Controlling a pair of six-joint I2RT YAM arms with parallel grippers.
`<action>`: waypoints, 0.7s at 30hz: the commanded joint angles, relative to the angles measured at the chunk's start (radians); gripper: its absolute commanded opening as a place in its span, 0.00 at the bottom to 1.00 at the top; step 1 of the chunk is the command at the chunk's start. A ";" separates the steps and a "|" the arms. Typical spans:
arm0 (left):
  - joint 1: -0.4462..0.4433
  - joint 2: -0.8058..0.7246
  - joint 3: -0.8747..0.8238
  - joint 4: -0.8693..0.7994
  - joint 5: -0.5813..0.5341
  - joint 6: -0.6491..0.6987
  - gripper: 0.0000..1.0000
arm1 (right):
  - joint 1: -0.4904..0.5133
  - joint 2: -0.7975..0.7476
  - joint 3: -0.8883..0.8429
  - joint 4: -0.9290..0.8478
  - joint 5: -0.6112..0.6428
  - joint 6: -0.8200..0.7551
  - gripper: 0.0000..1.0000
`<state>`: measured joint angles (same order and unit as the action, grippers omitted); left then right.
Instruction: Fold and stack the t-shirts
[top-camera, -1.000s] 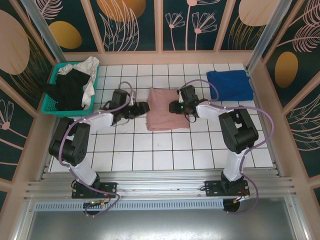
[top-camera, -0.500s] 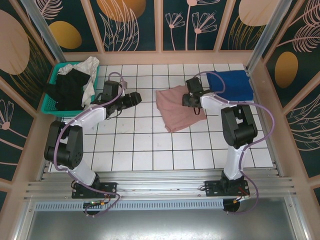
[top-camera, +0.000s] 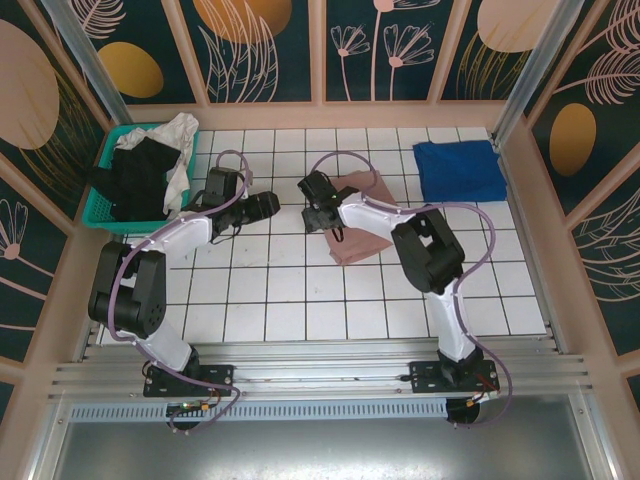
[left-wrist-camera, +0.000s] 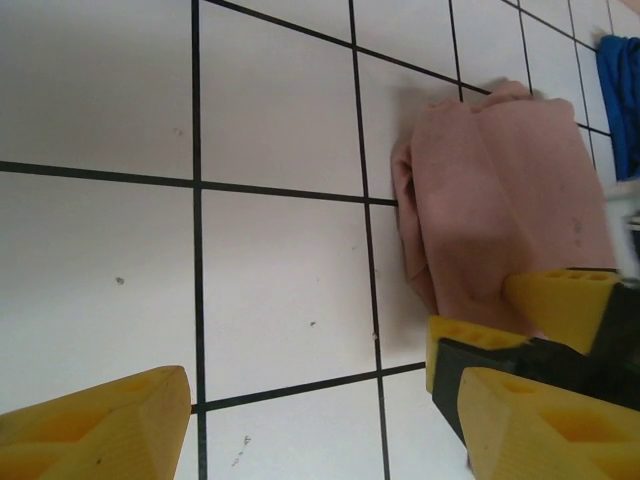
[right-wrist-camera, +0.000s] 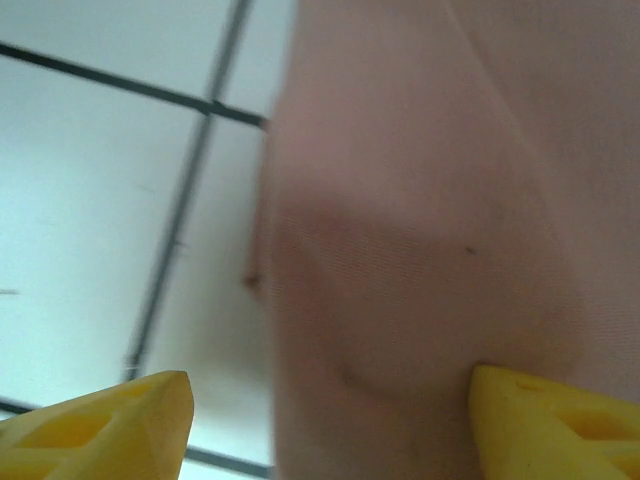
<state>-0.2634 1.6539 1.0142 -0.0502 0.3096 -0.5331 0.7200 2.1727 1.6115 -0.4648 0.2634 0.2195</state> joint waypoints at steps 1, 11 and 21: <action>0.007 -0.028 -0.019 -0.020 -0.023 0.039 0.71 | -0.001 0.053 0.060 -0.150 0.088 0.019 0.68; 0.008 -0.029 -0.028 -0.033 -0.041 0.059 0.72 | -0.054 0.094 0.013 -0.218 0.009 0.034 0.48; 0.010 -0.016 -0.027 0.025 0.027 0.015 0.71 | -0.114 -0.027 -0.085 -0.147 -0.172 0.013 0.01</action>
<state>-0.2600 1.6535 0.9993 -0.0601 0.2897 -0.5014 0.6209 2.1532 1.5692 -0.5053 0.1097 0.2420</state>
